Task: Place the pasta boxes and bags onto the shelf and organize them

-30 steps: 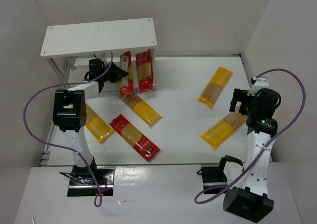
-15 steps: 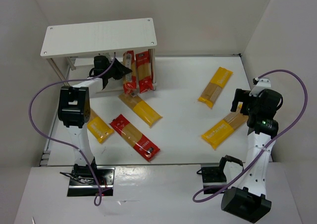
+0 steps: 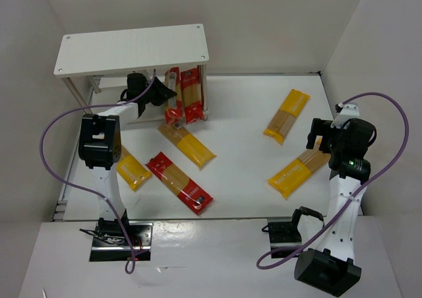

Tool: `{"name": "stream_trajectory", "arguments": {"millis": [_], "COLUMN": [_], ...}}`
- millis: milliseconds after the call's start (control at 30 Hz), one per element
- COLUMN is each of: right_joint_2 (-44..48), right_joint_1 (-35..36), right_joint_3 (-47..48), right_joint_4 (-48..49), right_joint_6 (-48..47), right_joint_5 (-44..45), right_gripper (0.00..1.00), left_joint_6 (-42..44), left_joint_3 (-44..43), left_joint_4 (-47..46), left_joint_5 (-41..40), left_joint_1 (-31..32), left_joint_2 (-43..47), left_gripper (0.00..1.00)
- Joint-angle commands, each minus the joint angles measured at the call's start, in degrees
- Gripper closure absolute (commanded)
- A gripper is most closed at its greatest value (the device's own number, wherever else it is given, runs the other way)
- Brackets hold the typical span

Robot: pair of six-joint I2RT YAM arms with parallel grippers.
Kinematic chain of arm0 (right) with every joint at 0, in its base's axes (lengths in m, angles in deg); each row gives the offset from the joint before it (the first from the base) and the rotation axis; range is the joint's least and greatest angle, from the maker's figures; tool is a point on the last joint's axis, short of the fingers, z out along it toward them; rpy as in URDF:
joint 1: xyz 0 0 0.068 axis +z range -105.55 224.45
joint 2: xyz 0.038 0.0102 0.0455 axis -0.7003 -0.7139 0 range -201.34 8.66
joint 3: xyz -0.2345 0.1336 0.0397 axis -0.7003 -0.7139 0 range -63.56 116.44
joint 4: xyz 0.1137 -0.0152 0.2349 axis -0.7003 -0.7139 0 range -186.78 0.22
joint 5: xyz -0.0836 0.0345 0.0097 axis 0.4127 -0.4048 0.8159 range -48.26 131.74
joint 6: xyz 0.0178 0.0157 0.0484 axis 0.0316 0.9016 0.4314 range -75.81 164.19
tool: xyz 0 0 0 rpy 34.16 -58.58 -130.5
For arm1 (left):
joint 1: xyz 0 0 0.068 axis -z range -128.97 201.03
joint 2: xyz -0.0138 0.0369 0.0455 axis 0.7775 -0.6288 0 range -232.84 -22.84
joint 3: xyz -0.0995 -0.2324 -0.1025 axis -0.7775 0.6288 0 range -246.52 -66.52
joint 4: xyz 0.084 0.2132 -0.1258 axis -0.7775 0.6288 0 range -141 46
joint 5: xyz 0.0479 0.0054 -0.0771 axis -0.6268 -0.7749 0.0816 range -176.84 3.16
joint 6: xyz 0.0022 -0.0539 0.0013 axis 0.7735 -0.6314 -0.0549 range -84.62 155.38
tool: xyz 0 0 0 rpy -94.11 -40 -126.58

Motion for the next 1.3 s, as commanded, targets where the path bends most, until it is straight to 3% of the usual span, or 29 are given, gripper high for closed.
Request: {"name": "stream_trajectory", "arguments": {"millis": [0, 133, 167, 300, 367, 867, 1267], "right_joint_2": [0.9, 0.9, 0.9, 0.9, 0.9, 1.4, 2.5], "right_joint_1": [-0.5, -0.5, -0.5, -0.5, -0.5, -0.5, -0.5], "right_joint_3": [-0.5, -0.5, -0.5, -0.5, -0.5, -0.5, -0.5], "right_joint_4": [2.2, 2.2, 2.2, 2.2, 2.2, 2.2, 2.2], "right_joint_6": [-0.7, -0.7, -0.7, -0.7, -0.7, -1.2, -1.7], "right_joint_5": [-1.1, -1.1, -1.1, -1.1, -1.1, -1.6, -2.2], "right_gripper": [0.00, 0.00, 0.00, 0.00, 0.00, 0.00, 0.00], "left_joint_6": [2.6, 2.6, 2.6, 2.6, 3.1, 3.7, 8.2], "left_joint_3": [-3.9, -3.9, -3.9, -3.3, -2.7, 6.6, 16.7], "left_joint_4": [-6.9, -6.9, -6.4, -5.8, -5.8, -6.4, -2.1], "left_joint_5": [-0.2, -0.2, -0.2, -0.9, -1.6, -2.3, -2.4], "left_joint_1": [0.3, 0.3, 0.3, 0.3, 0.3, -3.7, -8.0], "left_joint_2": [0.7, 0.7, 0.7, 0.7, 2.0, 9.5, 18.3], "left_gripper": [0.55, 0.37, 0.27, 0.11, 0.08, 0.05, 0.18]}}
